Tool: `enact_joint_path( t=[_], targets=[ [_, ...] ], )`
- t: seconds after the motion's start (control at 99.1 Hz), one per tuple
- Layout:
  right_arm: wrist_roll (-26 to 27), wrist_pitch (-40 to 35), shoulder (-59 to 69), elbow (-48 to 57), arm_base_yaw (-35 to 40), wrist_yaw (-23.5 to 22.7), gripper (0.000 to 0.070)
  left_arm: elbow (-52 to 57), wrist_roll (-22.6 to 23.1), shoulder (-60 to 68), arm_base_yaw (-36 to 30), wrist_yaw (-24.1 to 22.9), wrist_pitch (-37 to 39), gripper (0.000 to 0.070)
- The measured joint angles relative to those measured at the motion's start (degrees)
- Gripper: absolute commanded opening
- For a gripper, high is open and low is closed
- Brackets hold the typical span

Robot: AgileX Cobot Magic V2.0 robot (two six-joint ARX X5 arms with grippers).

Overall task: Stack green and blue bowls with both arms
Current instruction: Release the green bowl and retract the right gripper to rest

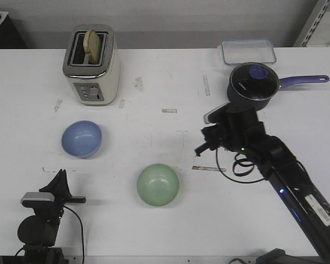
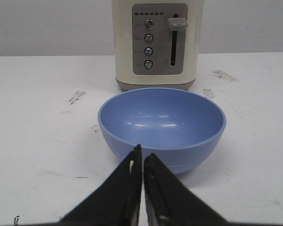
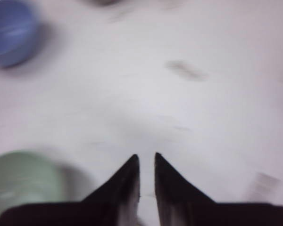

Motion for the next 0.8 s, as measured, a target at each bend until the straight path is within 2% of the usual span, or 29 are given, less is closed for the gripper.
enact_joint_path(
  t=[0.121, 0.373, 0.535, 0.797],
  targets=[
    [-0.35, 0.24, -6.21, -3.34, -7.21, 4.24, 0.0000, 0.00, 0.00, 0.02, 0.00, 0.00, 0.00, 0.0001],
    [-0.39, 5.05, -24.06, -23.21, -20.17, 5.70, 0.0000, 0.00, 0.00, 0.02, 0.00, 0.00, -0.02, 0.0001],
    [-0.42, 5.97, -36.06, -35.98, -22.27, 5.66, 0.0000, 0.00, 0.00, 0.02, 0.00, 0.00, 0.00, 0.0001],
    [0.92, 8.17, -51.34, -44.17, -22.16, 5.66, 0.0000, 0.00, 0.00, 0.02, 0.00, 0.00, -0.02, 0.0001]
  ],
)
